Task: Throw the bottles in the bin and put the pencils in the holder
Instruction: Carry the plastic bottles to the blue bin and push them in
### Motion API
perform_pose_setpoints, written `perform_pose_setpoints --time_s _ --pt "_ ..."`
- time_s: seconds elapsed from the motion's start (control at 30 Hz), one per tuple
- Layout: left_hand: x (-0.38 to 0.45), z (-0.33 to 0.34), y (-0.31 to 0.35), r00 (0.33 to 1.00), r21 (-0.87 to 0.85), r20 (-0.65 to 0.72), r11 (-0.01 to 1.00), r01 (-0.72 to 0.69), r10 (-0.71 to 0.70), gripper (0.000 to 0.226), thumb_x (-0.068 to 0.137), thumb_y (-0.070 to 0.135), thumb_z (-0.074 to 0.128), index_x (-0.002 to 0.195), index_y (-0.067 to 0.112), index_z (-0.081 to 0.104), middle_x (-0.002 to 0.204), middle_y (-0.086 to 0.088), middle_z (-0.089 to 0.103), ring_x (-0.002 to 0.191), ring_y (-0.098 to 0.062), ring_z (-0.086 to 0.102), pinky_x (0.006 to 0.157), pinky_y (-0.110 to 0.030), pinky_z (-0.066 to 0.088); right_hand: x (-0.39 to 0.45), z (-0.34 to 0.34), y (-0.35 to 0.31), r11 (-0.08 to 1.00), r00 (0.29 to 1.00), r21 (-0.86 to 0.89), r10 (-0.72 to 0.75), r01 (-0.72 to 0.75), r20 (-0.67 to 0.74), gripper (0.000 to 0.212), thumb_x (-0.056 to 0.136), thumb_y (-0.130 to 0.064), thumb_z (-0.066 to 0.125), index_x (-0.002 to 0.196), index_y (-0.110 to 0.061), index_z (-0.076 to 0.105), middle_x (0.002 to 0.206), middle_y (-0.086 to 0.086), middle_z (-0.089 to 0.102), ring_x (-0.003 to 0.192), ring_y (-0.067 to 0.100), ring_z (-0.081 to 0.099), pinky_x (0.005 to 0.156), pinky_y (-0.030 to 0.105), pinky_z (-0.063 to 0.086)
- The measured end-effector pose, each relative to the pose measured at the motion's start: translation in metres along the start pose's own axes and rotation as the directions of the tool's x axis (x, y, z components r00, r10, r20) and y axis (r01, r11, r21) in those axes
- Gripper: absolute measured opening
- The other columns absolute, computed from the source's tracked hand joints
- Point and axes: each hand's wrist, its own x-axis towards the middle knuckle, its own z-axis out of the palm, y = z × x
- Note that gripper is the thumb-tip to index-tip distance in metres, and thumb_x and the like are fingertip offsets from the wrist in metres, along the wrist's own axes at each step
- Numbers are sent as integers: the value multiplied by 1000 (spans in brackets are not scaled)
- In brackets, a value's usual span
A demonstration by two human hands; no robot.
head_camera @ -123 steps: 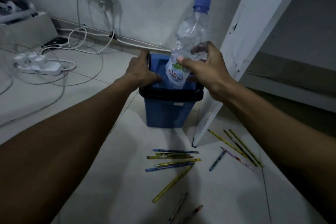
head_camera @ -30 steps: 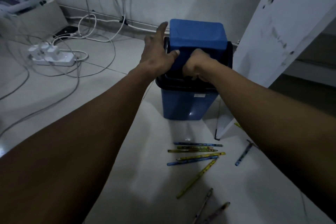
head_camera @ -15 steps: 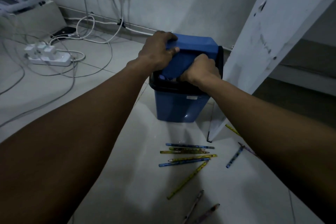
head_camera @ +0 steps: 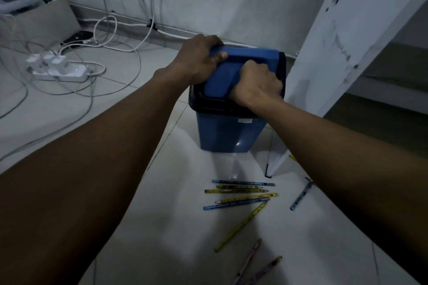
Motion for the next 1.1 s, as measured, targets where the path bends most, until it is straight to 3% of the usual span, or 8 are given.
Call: perform_pose_setpoints --time_s 0.1,0.2,0.33,0.47,0.6,0.9,1.03,1.1 --pt "2 -2 4 1000 10 19 1000 15 -15 42 96 36 51 131 14 57 131 -18 54 123 -32 51 97 -32 38 6 -13 0 975 975 171 105 -139 196 47 72 -23 81 112 -10 61 116 10 64 103 31 63 88 41 55" --pt "4 -2 8 999 15 31 999 31 -31 41 96 36 50 128 13 59 130 -19 55 121 -34 52 96 -34 40 12 -32 0 947 900 237 100 -217 425 25 79 -13 78 95 -4 62 105 11 63 95 26 61 95 38 54" --pt "3 -6 11 997 9 62 999 36 -36 40 98 34 48 128 11 58 132 -19 55 121 -34 52 94 -33 39 6 -26 2 988 965 129 44 -80 260 51 67 -21 86 106 -10 56 118 13 61 95 27 61 75 32 52" --pt "2 -8 10 994 2 102 999 38 -39 38 100 32 45 129 11 57 135 -17 55 123 -31 51 91 -30 38 2 -37 -8 996 995 -13 -90 90 41 72 59 -23 93 119 -14 55 124 10 56 110 32 60 81 36 51" --pt "3 -11 13 988 -16 145 999 50 -47 39 101 34 42 126 9 59 134 -17 56 121 -32 52 94 -34 41 16 -54 -14 984 975 13 -174 177 -140 54 60 -25 89 108 -16 66 114 10 62 102 30 63 82 37 53" --pt "0 -5 11 994 -47 98 997 54 -50 39 100 32 46 130 10 57 132 -19 56 118 -31 54 85 -28 39 17 -45 18 938 940 -82 -341 337 -30 63 66 -25 78 124 -19 56 126 11 46 117 30 47 76 33 44" --pt "-2 -5 10 993 -95 105 993 72 -62 55 98 38 47 148 18 37 151 -16 35 137 -30 39 109 -31 33 10 -47 21 924 923 -50 -381 378 -52 63 71 -21 73 130 -18 51 127 11 45 118 29 45 81 36 46" --pt "-4 -8 13 999 -74 -30 997 28 -30 54 96 39 49 144 16 41 146 -16 39 133 -30 42 107 -30 34 3 -53 19 905 903 -16 -425 425 -71 63 73 -24 71 132 -19 51 127 11 47 118 28 47 85 38 49"
